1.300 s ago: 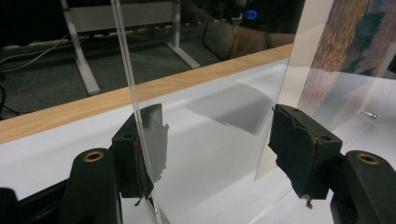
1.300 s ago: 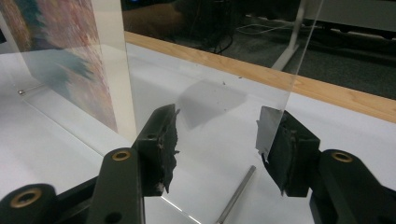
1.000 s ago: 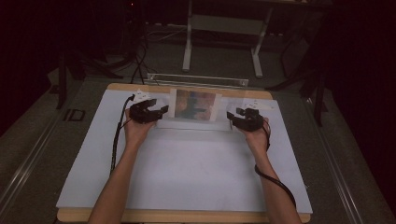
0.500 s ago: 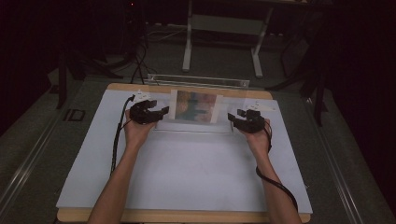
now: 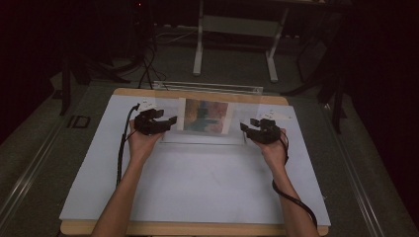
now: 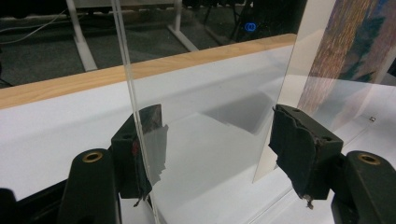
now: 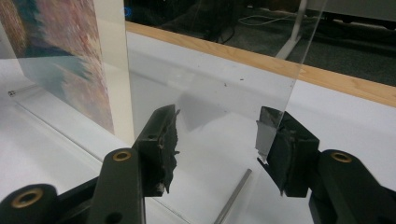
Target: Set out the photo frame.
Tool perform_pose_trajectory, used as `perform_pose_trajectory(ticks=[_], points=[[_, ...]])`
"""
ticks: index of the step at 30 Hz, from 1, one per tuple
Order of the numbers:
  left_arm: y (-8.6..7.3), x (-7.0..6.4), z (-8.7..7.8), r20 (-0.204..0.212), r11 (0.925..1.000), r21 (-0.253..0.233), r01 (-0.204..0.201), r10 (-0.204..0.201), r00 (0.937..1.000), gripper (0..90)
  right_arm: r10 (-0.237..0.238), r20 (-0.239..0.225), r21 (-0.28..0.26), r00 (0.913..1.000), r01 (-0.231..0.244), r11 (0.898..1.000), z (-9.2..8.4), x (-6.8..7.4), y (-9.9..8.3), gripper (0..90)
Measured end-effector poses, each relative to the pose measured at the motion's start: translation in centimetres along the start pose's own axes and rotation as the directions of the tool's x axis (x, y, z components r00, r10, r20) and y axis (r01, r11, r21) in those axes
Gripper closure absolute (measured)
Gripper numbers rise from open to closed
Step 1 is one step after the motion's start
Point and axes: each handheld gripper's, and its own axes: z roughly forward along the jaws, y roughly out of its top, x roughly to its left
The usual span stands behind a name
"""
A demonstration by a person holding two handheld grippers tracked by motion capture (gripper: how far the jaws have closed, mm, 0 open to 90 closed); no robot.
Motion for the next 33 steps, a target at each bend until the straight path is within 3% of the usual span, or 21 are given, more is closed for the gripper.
perform_pose_trajectory(ticks=[23,33], points=[[-1.5,-1.4,-2.4,0.012,0.9995,0.010,0.031,-0.031,0.9994,34.4,-0.021,0.000,-0.010,0.9998,0.021,1.000,-2.3,2.0,-1.0,47.4],[-1.9,-1.5,-3.1,0.018,0.9993,0.029,0.023,-0.023,0.9996,34.6,-0.015,-0.011,-0.002,0.9998,0.014,1.000,-2.7,2.6,-1.6,47.8]])
